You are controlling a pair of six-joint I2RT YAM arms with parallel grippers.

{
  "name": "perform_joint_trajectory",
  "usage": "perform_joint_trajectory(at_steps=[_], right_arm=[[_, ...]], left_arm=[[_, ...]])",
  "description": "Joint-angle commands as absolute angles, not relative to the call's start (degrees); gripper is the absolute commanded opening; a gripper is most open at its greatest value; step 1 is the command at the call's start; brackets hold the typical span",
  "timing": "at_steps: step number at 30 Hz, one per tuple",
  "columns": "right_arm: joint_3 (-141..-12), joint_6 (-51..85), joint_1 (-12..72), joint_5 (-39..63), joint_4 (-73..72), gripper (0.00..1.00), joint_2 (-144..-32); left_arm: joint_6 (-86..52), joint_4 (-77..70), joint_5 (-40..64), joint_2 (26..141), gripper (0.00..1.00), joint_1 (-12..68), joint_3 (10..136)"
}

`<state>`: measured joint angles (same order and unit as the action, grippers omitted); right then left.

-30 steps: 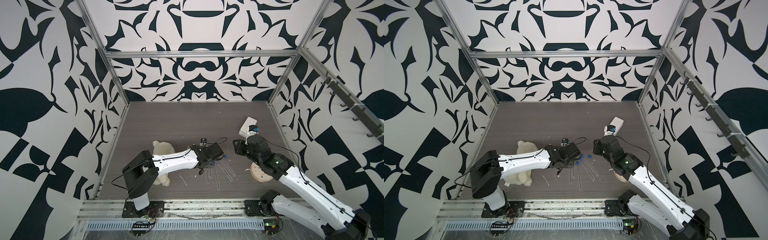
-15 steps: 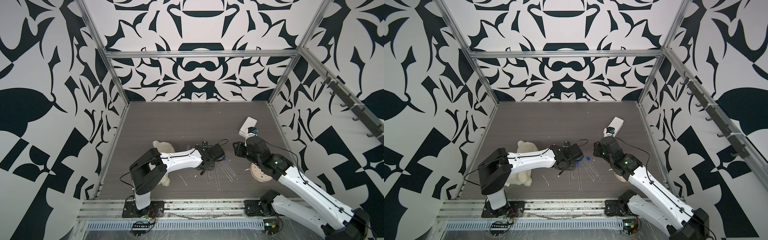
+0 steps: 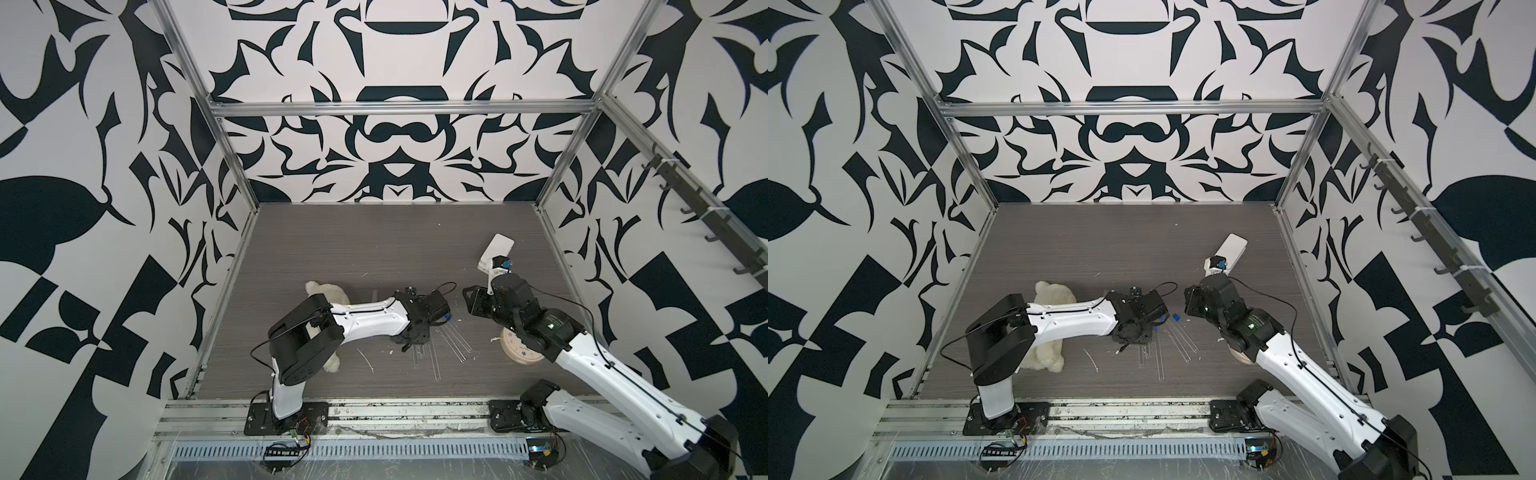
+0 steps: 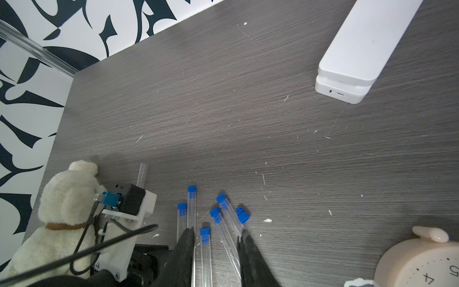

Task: Remove stoppers from test tubes
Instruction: Pick up the test tube at the center of the board.

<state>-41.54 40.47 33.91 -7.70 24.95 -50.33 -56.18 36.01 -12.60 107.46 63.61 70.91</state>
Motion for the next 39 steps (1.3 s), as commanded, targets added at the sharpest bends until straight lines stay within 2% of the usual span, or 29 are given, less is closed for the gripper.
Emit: perform_joint_trajectory(at_steps=[1, 13, 23, 26, 32, 39], right_arm=[[-42.2, 40.6, 34.2, -7.4, 23.1, 0.32, -50.2], [-41.3, 40.8, 34.1, -7.1, 22.5, 0.32, -51.0], [-41.4, 40.8, 34.1, -6.6, 22.1, 0.32, -51.2], [-41.4, 40.9, 34.1, -6.6, 22.0, 0.32, -51.2], [-41.5, 41.3, 34.1, -6.5, 21.6, 0.32, -51.7], [-41.9, 41.3, 34.1, -6.4, 21.5, 0.32, -52.3]], left_arm=[[-56.4, 36.5, -12.0, 108.9, 0.37, 63.4, 72.3], [-56.4, 38.2, -11.3, 110.6, 0.29, 63.4, 71.5], [-55.6, 40.7, -11.8, 107.3, 0.15, 62.4, 67.9], [-55.6, 41.0, -11.5, 106.5, 0.15, 62.1, 66.6], [-54.2, 42.1, -10.4, 107.9, 0.24, 62.0, 66.7], [-52.7, 43.1, -9.1, 109.0, 0.23, 61.6, 66.3]])
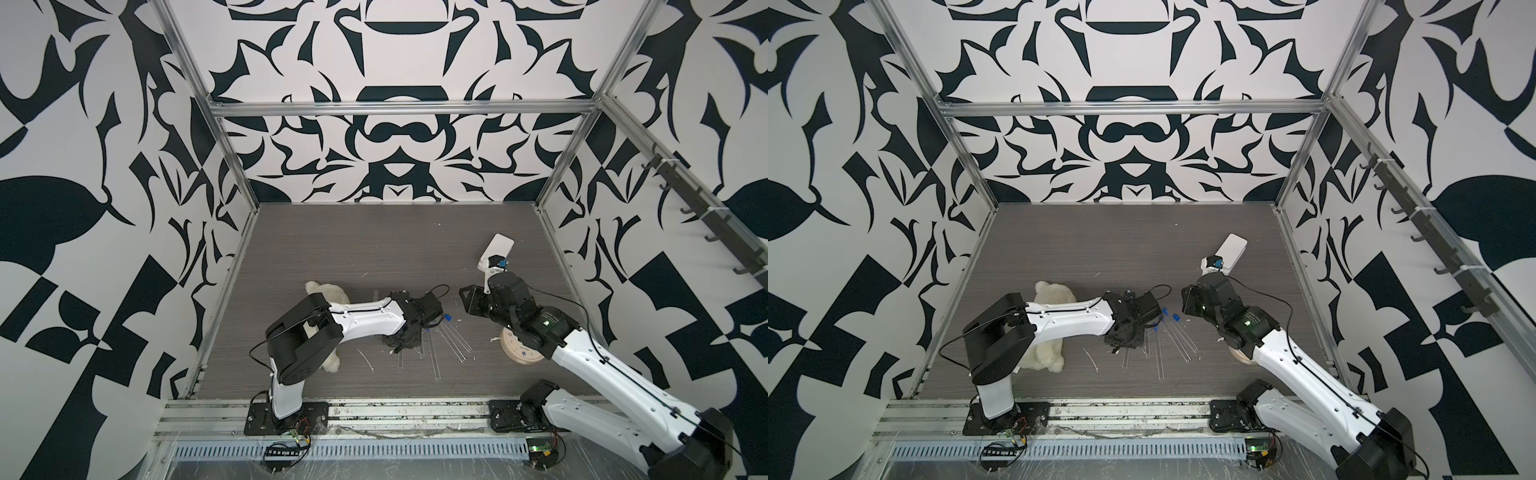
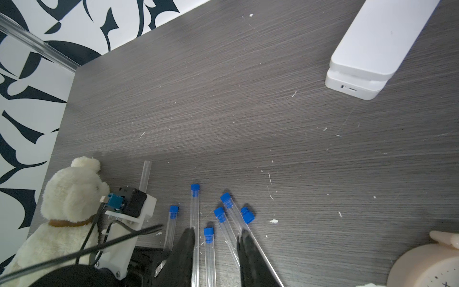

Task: Remove stoppers from test tubes
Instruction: Pick up the test tube at the center of the board.

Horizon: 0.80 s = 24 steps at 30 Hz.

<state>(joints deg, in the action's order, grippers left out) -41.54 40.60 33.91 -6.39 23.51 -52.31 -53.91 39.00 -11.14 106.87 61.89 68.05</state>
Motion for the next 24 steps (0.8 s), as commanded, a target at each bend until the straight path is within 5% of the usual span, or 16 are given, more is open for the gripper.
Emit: perform_joint_trajectory(at_steps=[1, 10, 24], right_arm=[[-41.9, 41.2, 34.1, -6.4, 21.4, 0.32, -52.3], [-43.1, 41.7, 34.1, -6.1, 20.9, 0.33, -53.2], [-44.8, 42.5, 34.0, -6.5, 18.9, 0.35, -53.0]], left_arm=[[-52.6, 43.0, -8.8, 109.0, 0.23, 61.6, 66.2], [-50.0, 40.4, -8.2, 106.5, 0.13, 60.7, 64.4], [-37.1, 34.5, -14.3, 89.9, 0.14, 57.0, 62.1]])
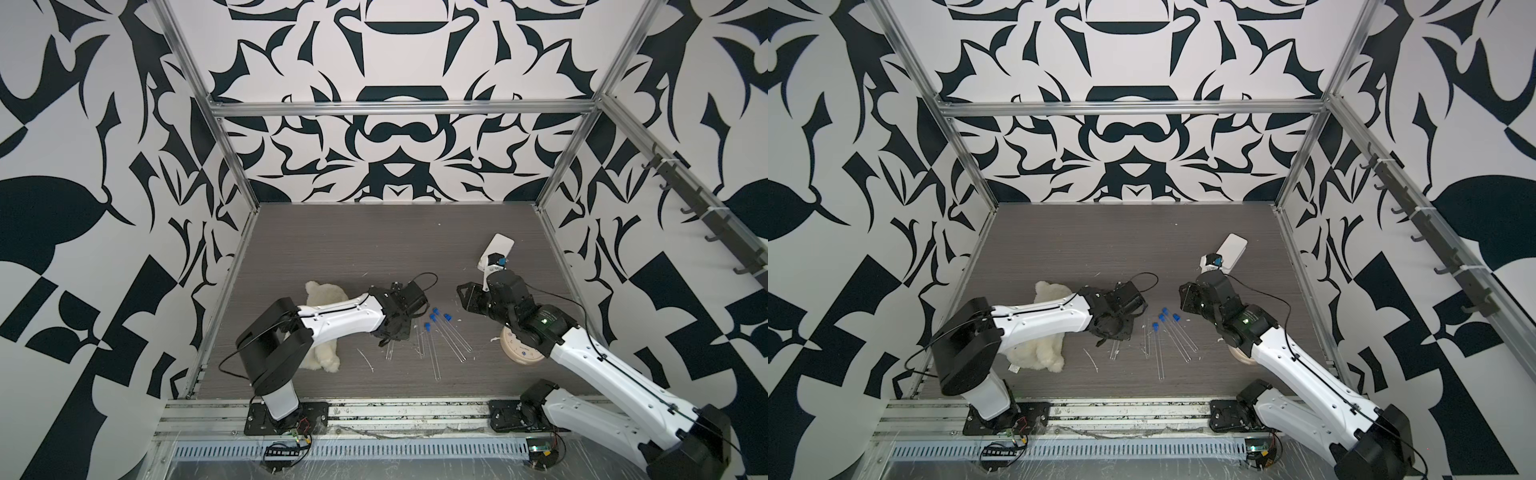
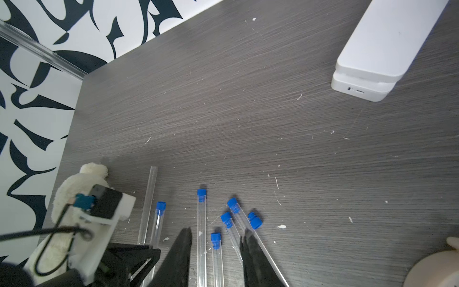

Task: Remove stoppers from test tubes
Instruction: Pick up the test tube at the center of the board.

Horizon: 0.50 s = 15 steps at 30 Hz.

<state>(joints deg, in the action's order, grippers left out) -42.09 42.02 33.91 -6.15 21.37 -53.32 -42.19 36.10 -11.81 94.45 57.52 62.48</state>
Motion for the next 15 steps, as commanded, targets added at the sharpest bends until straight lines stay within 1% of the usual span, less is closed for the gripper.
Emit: perform_joint_trajectory(at_steps=[1, 5, 10, 13, 14, 15], right_arm=[[-44.8, 42.5, 34.1, -6.4, 18.4, 0.35, -53.1], [-43.7, 44.1, 33.6, -4.0, 12.8, 0.35, -54.4], [-41.2, 47.6, 32.7, 4.0, -0.6, 0.35, -59.0], [-40.4, 47.3, 32.8, 11.7, -11.6, 0.37, -63.7], [-40.1, 46.8, 33.2, 13.8, -15.2, 0.39, -65.3], [-40.1, 45.9, 33.8, 14.2, -17.0, 0.40, -66.6]], left_arm=[[-36.0, 33.9, -14.5, 88.4, 0.15, 56.9, 61.8], [-32.1, 29.8, -13.7, 82.2, 0.15, 57.0, 59.5], [-30.4, 23.6, -10.3, 76.4, 0.16, 57.1, 55.6], [-30.2, 21.5, -9.1, 74.9, 0.16, 57.7, 54.3], [-30.1, 21.0, -9.2, 74.7, 0.16, 58.0, 54.1], [-30.0, 20.7, -9.2, 74.6, 0.16, 58.4, 54.0]])
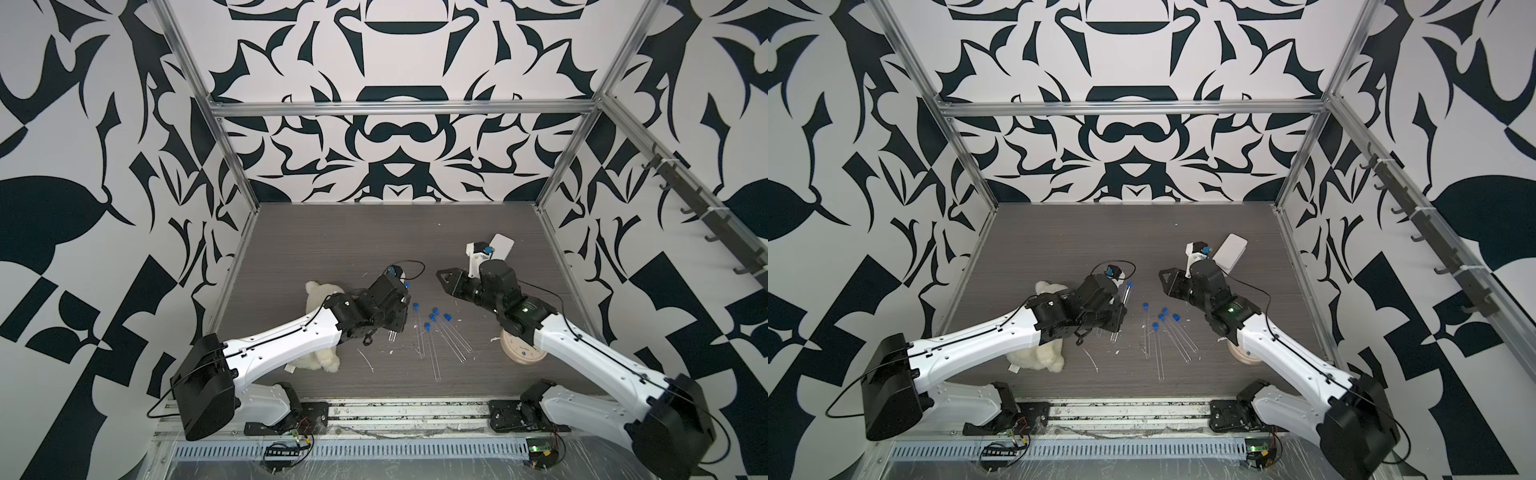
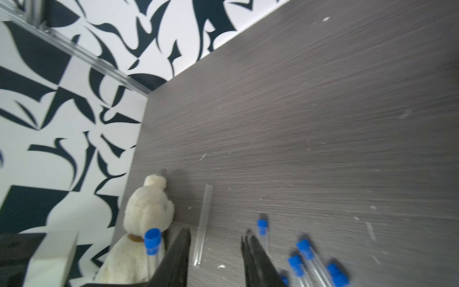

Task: Remove stoppers from test tubes
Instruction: Pick up the test tube at the center of the board, then open the stopper on the test tube.

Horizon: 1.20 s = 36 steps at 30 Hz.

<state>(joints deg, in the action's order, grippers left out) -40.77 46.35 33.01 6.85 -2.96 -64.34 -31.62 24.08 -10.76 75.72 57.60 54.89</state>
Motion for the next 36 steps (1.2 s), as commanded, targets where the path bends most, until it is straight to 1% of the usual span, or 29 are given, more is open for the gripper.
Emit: perform_joint_trajectory(at_steps=[1, 6, 9, 15, 28, 36], right_arm=[[-40.3, 45.2, 34.1, 13.9, -17.6, 0.40, -67.5], [-41.9, 46.2, 34.5, 15.5, -19.0, 0.41, -72.1], [-42.7, 47.0, 35.0, 17.0, -20.5, 0.39, -73.9], [-44.0, 48.2, 35.8, 18.2, -20.9, 0.36, -75.6], [-45.7, 51.3, 35.8, 21.7, -22.1, 0.36, -77.4], [-46.7, 52.0, 36.6, 23.8, -22.3, 0.29, -79.3]], left_arm=[[-29.8, 20.3, -9.2, 74.5, 0.16, 58.8, 53.9], [-28.9, 18.7, -9.1, 74.3, 0.15, 60.2, 53.9], [-28.7, 18.9, -9.0, 74.5, 0.14, 60.5, 54.1], [-28.7, 19.2, -9.2, 74.2, 0.13, 60.8, 54.1], [-28.9, 19.5, -9.2, 74.5, 0.12, 61.1, 54.0], [-28.7, 19.3, -9.3, 74.8, 0.12, 61.1, 54.1]])
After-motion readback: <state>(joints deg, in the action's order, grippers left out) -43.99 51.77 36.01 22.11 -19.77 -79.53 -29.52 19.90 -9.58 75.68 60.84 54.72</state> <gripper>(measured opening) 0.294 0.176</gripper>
